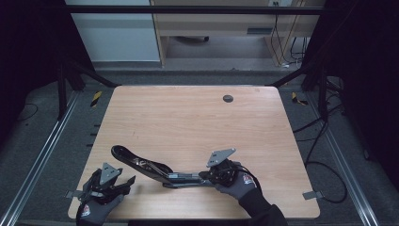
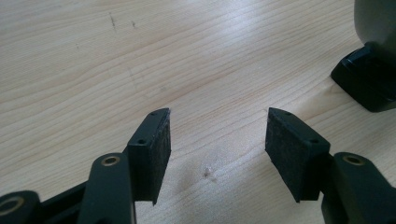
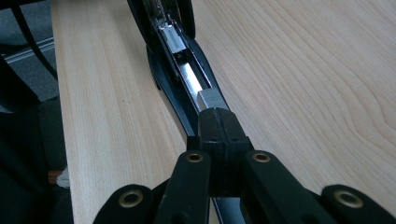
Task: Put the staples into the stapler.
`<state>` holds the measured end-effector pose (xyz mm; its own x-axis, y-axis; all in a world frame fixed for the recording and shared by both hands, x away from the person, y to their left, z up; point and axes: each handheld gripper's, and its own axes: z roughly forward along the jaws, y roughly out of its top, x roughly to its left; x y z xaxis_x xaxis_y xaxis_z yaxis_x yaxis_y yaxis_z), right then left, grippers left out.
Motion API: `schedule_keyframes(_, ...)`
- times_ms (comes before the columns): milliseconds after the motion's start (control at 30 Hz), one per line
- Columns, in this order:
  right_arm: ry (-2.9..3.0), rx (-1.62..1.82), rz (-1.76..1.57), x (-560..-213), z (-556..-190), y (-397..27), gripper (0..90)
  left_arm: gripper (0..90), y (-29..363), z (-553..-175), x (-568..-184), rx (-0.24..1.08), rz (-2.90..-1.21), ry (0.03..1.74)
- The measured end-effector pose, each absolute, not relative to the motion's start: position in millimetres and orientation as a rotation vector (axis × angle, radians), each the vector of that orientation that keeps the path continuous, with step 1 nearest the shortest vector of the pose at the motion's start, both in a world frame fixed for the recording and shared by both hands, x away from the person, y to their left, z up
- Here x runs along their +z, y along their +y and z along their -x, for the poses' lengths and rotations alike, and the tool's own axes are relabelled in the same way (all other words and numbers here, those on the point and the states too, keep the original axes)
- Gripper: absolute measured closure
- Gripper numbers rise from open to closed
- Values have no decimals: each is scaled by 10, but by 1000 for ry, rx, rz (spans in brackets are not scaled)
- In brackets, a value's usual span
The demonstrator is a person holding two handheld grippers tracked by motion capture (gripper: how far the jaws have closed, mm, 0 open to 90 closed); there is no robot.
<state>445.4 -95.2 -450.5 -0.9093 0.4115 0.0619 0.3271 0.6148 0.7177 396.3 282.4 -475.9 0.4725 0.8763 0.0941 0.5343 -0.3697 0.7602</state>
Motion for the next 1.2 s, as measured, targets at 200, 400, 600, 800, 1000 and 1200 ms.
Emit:
schedule_keyframes(200, 2729, 1166, -621, -4516, -4454, -933, 900, 402, 2824, -3961, -4759, 655, -2050, 1167)
schedule_keyframes(400, 2674, 1217, -641, -4484, -4464, -962, 900, 402, 2824, -3962, -4759, 656, -2051, 1166)
schedule_keyframes(600, 2663, 1206, -661, -4496, -4475, -953, 900, 402, 2823, -3962, -4759, 655, -2051, 1165)
schedule_keyframes(800, 2678, 1194, -635, -4496, -4454, -936, 900, 403, 2823, -3960, -4758, 655, -2050, 1166)
schedule_keyframes(1000, 2633, 1228, -666, -4456, -4448, -996, 900, 403, 2828, -3954, -4750, 657, -2042, 1166)
schedule_keyframes(1200, 2541, 1262, -714, -4404, -4431, -1098, 900, 402, 2836, -3931, -4718, 655, -2014, 1150)
